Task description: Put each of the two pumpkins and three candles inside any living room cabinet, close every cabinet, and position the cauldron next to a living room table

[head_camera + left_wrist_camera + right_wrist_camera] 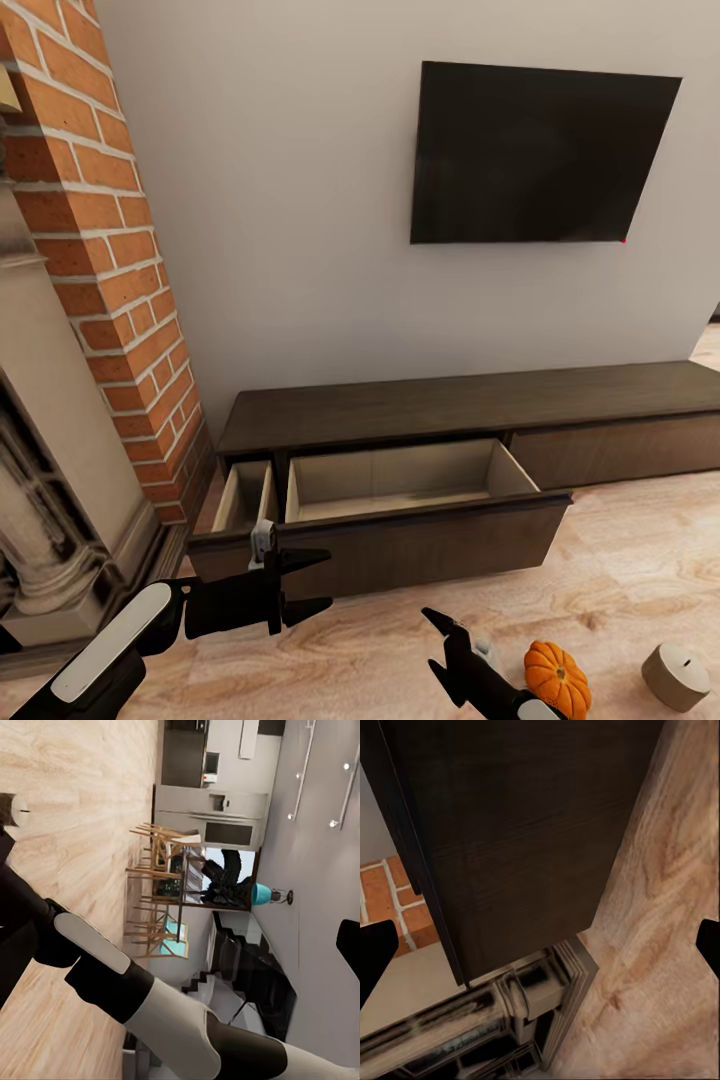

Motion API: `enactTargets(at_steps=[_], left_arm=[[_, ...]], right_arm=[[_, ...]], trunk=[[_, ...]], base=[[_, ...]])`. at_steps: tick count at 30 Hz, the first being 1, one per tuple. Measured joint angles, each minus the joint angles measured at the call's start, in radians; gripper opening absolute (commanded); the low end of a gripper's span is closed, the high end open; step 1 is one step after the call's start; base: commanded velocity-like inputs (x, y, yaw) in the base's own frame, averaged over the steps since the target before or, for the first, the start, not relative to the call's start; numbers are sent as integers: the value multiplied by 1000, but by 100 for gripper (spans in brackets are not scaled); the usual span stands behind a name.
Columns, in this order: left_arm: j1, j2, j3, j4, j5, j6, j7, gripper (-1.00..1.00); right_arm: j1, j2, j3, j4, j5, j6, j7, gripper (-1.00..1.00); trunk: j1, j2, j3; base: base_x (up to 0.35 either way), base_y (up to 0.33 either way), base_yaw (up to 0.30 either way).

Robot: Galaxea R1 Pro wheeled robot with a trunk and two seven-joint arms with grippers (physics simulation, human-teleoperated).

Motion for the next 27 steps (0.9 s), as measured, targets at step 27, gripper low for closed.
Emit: enactTargets(at_steps=[27], left_arm=[[0,-2,-7,-1,0,0,2,100]], right_arm=[[0,0,-3,101,147,-16,10,100]], trunk=[[-104,189,85]], base=[[0,0,-3]])
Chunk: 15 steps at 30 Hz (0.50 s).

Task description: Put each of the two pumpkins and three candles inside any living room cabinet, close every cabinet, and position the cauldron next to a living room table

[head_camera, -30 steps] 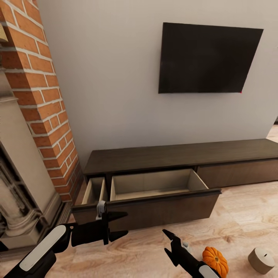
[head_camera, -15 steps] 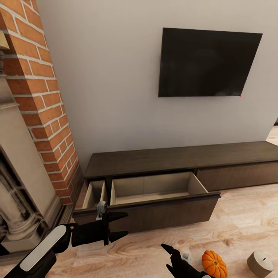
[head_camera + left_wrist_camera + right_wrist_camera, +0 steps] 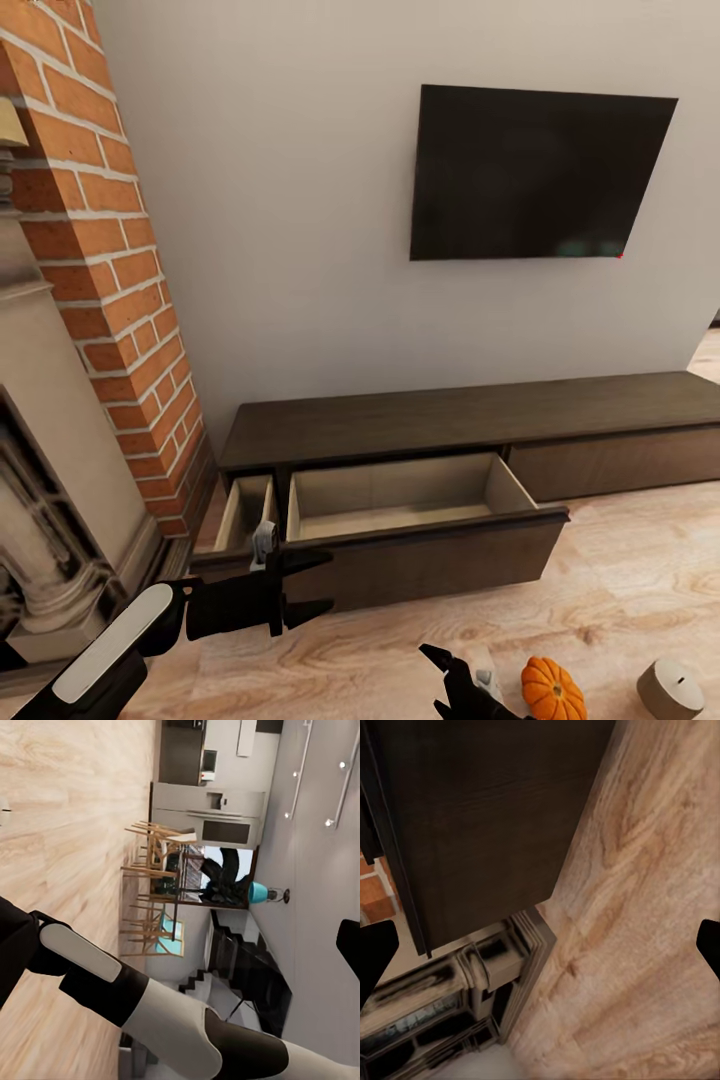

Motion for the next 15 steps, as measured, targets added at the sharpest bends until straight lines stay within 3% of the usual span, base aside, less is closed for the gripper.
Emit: enactTargets(at_steps=[3,11,15], left_arm=[[0,0,0,-1,-1,0,0,100],[0,1,-2,-7,0,0,0,100],[0,2,-1,-3,-2,0,0,100]], right_arm=[[0,0,1,0,0,-1,0,100],[0,0,0,2,0,-1,0,100],[0,0,0,16,0,-2,0,100]], trunk=[[-12,21,9],[-12,21,9],[-11,21,9]], base=[[0,0,-197],[-2,0,-278],[-121,-15,-289]])
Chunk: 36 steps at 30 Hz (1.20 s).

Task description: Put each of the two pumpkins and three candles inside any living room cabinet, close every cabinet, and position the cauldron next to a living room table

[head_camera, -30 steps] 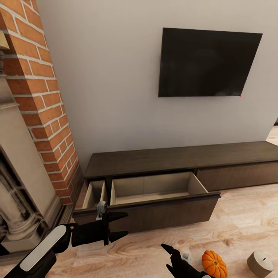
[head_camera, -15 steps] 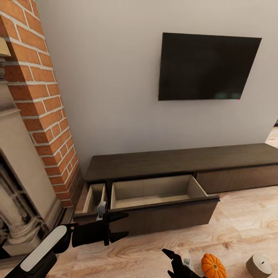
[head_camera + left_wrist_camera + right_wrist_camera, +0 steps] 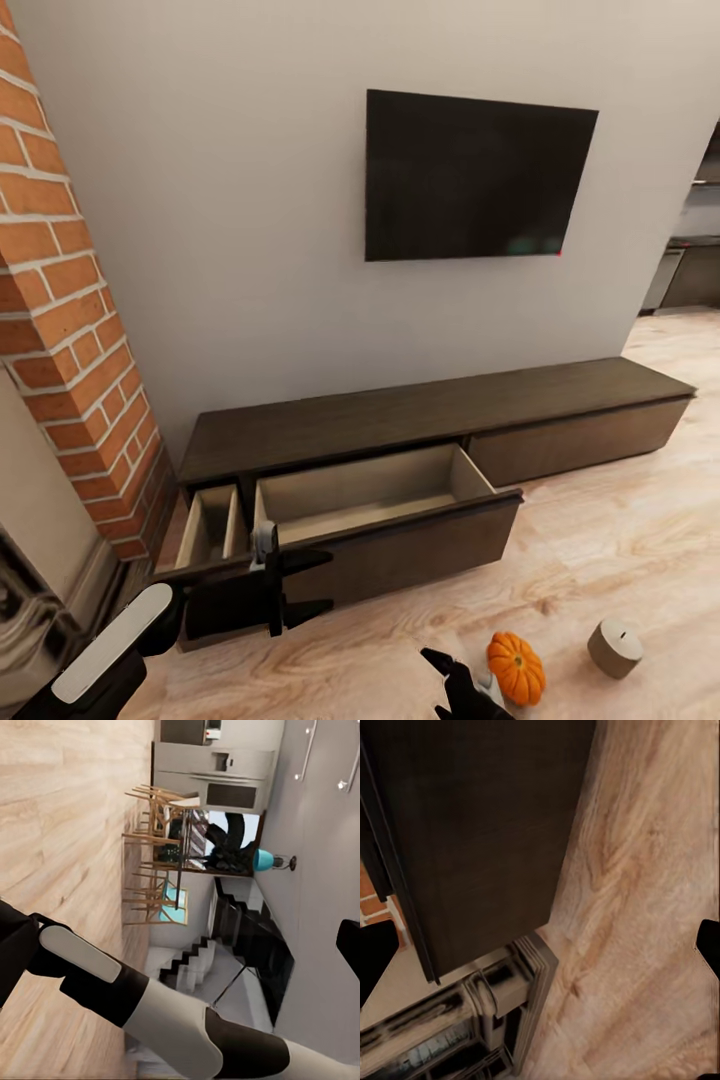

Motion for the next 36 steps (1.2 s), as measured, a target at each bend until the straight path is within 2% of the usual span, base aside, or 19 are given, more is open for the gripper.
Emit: enactTargets(at_steps=[11,17,29,36], left_arm=[[0,1,6,-2,0,0,0,100],[0,1,6,-2,0,0,0,100],[0,0,2,-5,0,0,0,100],[0,0,-2,-10,1,0,0,100]], right_arm=[[0,-1,-2,7,0,-6,-1,100],[0,-1,-6,55,-6,-108,-1,100],[0,-16,-9,63,-9,-187,-5,100],[0,-17,-9,88,-10,-197,-4,100]], trunk=[[0,0,0],[0,0,0],[0,0,0],[0,0,0]], base=[[-105,-148,-289],[60,-42,-290],[76,-2,-290],[11,-106,-288]])
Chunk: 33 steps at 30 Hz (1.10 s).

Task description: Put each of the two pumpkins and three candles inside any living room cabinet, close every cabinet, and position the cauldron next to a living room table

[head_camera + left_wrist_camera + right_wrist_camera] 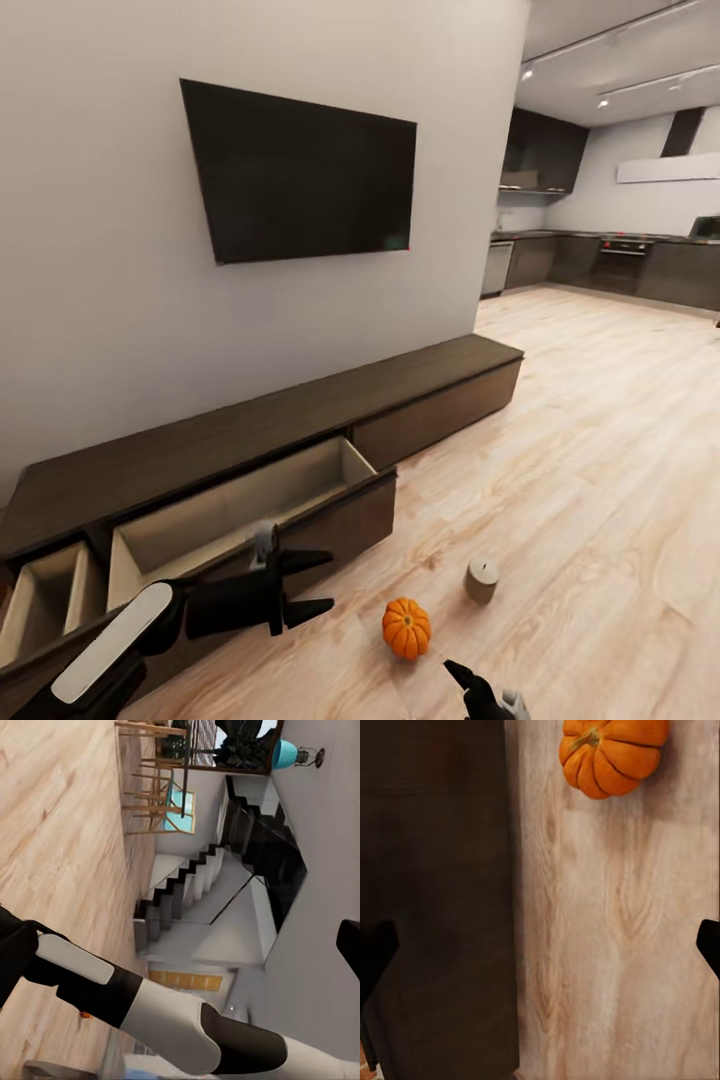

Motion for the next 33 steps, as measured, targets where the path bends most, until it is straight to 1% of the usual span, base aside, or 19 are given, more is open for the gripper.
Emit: enactTargets(at_steps=[5,10,18,27,33], left_arm=[[0,0,-1,0,0,0,0,100],[0,0,0,0,-2,0,0,100],[0,0,0,0,-3,0,0,100],[0,0,0,0,-3,0,0,100],[0,0,0,0,-3,0,0,100]], right_arm=[[0,-1,0,4,0,-1,0,100],[0,-1,0,4,0,-1,1,100],[0,-5,0,6,3,-1,-1,100],[0,-5,0,4,0,2,-1,100],[0,-6,0,4,0,0,0,100]], trunk=[[0,0,0],[0,0,0],[0,0,0],[0,0,0],[0,0,0]], base=[[4,-67,-228],[199,-94,-30],[235,-201,-2],[7,-19,-4],[0,0,-208]])
